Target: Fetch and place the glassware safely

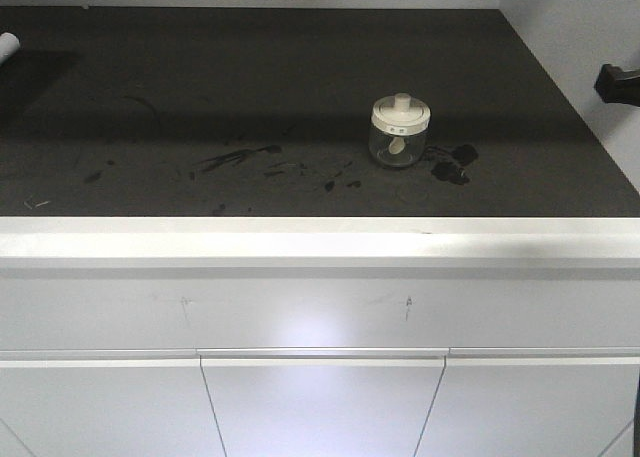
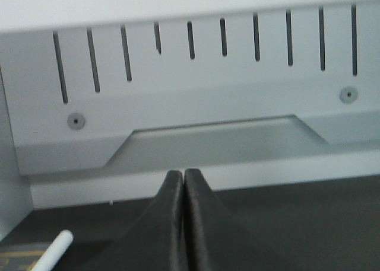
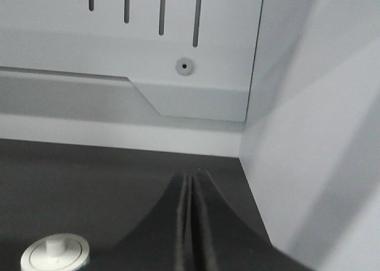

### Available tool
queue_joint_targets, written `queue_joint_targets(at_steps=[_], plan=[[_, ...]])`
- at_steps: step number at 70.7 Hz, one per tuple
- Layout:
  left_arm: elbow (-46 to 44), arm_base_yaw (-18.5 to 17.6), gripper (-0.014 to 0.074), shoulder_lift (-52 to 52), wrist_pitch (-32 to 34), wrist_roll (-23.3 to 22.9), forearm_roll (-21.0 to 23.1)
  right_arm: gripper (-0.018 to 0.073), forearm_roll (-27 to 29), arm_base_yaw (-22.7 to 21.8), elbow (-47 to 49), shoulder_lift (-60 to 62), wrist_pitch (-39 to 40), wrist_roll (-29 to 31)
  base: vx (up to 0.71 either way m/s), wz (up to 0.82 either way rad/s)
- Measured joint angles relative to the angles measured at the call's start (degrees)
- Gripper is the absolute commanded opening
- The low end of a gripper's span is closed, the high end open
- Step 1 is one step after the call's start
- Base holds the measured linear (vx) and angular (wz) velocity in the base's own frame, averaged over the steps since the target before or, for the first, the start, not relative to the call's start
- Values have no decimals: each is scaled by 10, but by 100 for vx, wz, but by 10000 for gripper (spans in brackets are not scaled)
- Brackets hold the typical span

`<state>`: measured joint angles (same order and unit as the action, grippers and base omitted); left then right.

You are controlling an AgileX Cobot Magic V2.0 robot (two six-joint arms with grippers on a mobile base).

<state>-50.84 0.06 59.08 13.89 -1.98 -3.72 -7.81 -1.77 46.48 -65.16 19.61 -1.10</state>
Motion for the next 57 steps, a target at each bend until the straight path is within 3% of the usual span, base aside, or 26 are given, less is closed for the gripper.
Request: queue_joint_targets(at_steps=[15, 40, 57], plan=[[7, 0, -7, -67, -116, 0, 0, -1, 1, 0, 0, 51, -63, -1, 0, 0], [193, 0, -7, -263, -139, 0, 0, -1, 1, 0, 0, 73, -94, -20, 0, 0], [307, 0, -7, -407, -200, 0, 0, -1, 1, 0, 0, 73, -96, -30, 0, 0]])
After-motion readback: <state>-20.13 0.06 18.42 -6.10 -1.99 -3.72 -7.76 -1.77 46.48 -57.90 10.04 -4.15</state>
